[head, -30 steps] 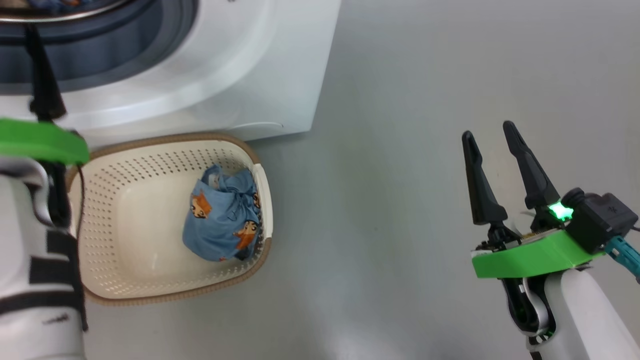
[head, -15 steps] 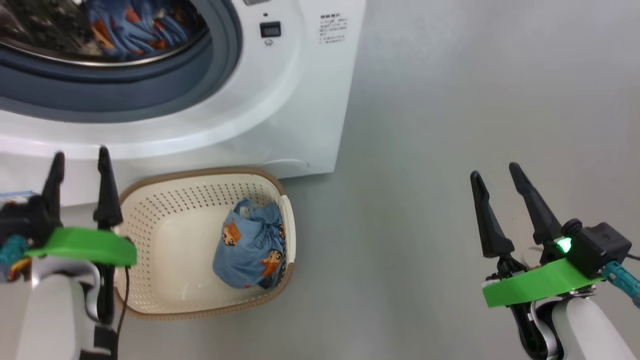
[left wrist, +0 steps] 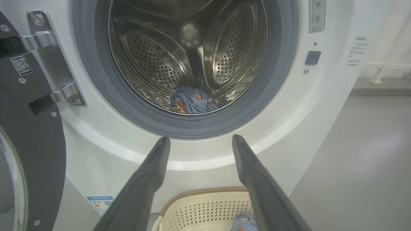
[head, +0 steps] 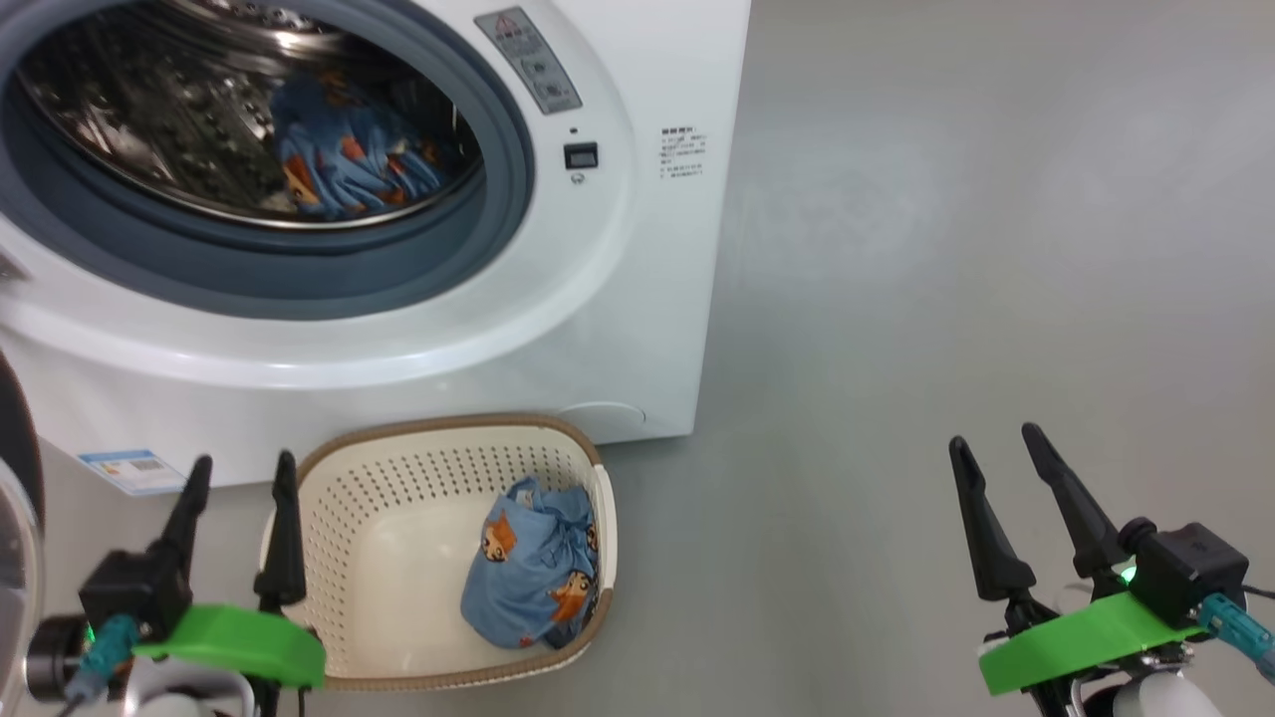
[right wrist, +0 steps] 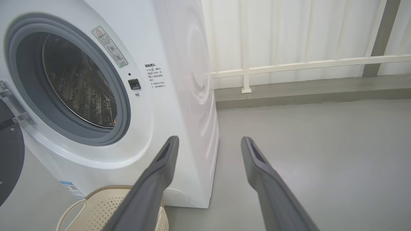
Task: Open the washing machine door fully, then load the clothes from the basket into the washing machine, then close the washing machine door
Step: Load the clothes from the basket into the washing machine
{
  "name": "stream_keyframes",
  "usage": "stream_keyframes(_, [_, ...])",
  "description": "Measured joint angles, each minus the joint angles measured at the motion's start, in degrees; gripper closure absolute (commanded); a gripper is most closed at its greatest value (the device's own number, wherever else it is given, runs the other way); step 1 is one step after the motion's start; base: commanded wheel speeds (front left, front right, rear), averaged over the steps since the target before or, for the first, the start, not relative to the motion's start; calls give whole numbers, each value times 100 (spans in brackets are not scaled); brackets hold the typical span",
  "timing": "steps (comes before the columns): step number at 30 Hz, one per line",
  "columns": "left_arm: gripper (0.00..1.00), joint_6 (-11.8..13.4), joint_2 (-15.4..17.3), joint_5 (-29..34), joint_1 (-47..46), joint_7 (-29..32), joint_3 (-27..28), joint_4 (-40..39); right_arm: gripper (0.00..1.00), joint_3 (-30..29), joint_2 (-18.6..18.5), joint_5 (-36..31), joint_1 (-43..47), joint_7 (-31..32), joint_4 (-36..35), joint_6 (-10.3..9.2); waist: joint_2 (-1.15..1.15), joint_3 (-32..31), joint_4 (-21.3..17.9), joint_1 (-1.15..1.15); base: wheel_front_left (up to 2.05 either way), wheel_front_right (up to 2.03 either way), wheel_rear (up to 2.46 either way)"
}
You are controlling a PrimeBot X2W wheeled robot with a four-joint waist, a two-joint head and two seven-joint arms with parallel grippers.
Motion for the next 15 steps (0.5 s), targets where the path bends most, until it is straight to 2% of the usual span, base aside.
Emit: stream_keyframes(15, [0,0,-82,-113,1012,0,-110,-619,0,-211,-4,2,525,0,-25,0,0,-574,195,0,0,0,0])
